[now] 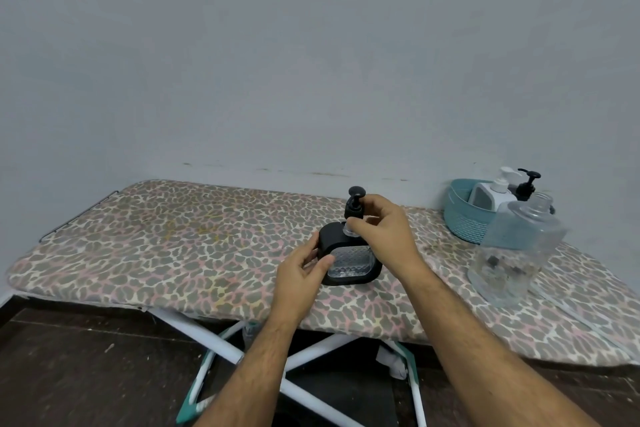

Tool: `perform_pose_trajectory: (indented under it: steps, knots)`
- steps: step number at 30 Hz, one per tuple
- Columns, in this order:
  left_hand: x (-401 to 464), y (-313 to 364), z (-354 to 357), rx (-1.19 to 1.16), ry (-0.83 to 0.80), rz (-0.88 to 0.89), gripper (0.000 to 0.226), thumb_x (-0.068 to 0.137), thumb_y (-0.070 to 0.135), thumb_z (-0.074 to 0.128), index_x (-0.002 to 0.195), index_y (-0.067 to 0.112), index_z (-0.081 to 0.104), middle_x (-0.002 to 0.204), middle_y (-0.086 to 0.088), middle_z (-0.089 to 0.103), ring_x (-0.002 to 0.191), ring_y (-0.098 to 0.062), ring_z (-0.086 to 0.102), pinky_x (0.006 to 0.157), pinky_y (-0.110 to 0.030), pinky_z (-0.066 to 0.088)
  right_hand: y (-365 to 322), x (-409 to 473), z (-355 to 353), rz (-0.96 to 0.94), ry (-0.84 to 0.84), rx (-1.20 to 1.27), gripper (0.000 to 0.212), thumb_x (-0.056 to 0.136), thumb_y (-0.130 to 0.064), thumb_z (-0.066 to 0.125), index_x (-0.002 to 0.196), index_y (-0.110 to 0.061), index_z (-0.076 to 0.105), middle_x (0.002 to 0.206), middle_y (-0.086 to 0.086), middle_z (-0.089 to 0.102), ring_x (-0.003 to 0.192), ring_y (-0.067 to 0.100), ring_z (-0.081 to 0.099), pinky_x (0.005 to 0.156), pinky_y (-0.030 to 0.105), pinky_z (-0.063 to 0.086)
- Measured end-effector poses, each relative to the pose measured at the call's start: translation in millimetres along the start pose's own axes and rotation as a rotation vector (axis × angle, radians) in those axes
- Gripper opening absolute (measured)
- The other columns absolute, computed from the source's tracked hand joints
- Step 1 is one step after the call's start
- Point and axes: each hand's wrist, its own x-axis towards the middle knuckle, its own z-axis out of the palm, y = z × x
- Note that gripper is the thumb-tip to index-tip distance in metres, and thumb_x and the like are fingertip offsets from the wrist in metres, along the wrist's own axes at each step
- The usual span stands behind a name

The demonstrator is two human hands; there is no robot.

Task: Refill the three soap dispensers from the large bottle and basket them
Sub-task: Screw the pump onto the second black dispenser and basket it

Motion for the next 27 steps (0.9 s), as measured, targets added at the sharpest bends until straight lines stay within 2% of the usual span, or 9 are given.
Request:
perform_pose_trajectory:
  steps: [3,6,8,11,13,15,18,23,27]
  knots:
    - [0,-1,0,0.001,0.0,-0.001,0.056,0.09,0.021,0.07,0.143,0.021,0.05,0.133,0.007,0.061,0.122,-0.004,0.057,0.097,-0.028,0.054,7,-3,-1,0.024,-0.026,-0.064,0.028,0.079,-0.014,0.076,0.104,-0.025,0.071,0.101,-0.008,0.073,0.095,0.009,0.069,0.087,0.035,0.057]
    - [0,1,-1,-0.006,-0.001,0.0,0.056,0.091,0.02,0.069,0.143,0.021,0.05,0.132,0.007,0.061,0.122,-0.004,0.057,0.096,-0.026,0.054,9,-3,-3,0.035,-0.019,-0.115,0.026,0.079,-0.018,0.079,0.103,-0.023,0.07,0.101,-0.009,0.071,0.097,0.008,0.066,0.085,0.029,0.051]
    - [0,1,-1,-0.011,0.0,-0.005,0.057,0.09,0.02,0.07,0.143,0.022,0.049,0.132,0.008,0.061,0.122,-0.004,0.057,0.096,-0.026,0.053,7,-2,-6,0.048,-0.032,-0.135,0.032,0.077,-0.021,0.081,0.107,-0.022,0.069,0.107,-0.009,0.07,0.105,0.009,0.063,0.084,0.023,0.046]
    - [-1,2,-1,-0.023,0.01,-0.019,0.058,0.088,0.022,0.072,0.142,0.023,0.05,0.131,0.007,0.062,0.119,-0.002,0.058,0.097,-0.033,0.054,0,0,-12,0.055,-0.06,-0.129,0.062,0.077,-0.023,0.083,0.133,-0.023,0.057,0.121,-0.007,0.064,0.115,0.007,0.056,0.089,0.02,0.041]
    - [-1,4,-1,-0.04,0.014,-0.036,0.061,0.087,0.023,0.074,0.142,0.021,0.05,0.132,0.004,0.062,0.117,-0.001,0.059,0.097,-0.031,0.054,-5,0,-15,0.058,-0.092,-0.064,0.072,0.082,-0.018,0.078,0.145,-0.027,0.044,0.125,-0.006,0.063,0.118,0.008,0.056,0.093,0.023,0.043]
    - [-2,7,-1,-0.044,0.015,-0.047,0.062,0.086,0.023,0.075,0.143,0.021,0.05,0.135,0.004,0.06,0.119,-0.002,0.058,0.097,-0.028,0.053,-8,0,-15,0.054,-0.123,-0.05,0.072,0.087,-0.011,0.071,0.148,-0.031,0.038,0.125,-0.003,0.065,0.117,0.01,0.06,0.096,0.029,0.049]
    - [0,18,-3,-0.013,0.021,-0.033,0.065,0.083,0.028,0.077,0.142,0.026,0.049,0.139,0.007,0.055,0.125,-0.011,0.055,0.101,-0.035,0.051,-12,3,-16,0.053,-0.154,-0.13,0.072,0.088,-0.006,0.067,0.149,-0.029,0.037,0.12,0.001,0.068,0.11,0.015,0.064,0.098,0.036,0.051]
    - [19,61,-2,0.233,-0.026,0.176,0.069,0.082,0.031,0.078,0.144,0.025,0.048,0.139,0.011,0.053,0.125,-0.004,0.05,0.107,-0.026,0.039,-22,10,-22,0.057,-0.231,-0.133,0.08,0.086,-0.001,0.065,0.152,-0.029,0.031,0.108,-0.008,0.071,0.1,0.009,0.066,0.087,0.03,0.055]
    - [26,72,3,0.378,-0.168,0.141,0.063,0.081,0.025,0.079,0.139,0.024,0.053,0.129,0.009,0.062,0.119,-0.008,0.057,0.099,-0.024,0.042,-21,12,-21,0.05,-0.239,-0.209,0.08,0.087,-0.004,0.066,0.153,-0.029,0.03,0.1,-0.006,0.072,0.096,0.012,0.067,0.088,0.031,0.053]
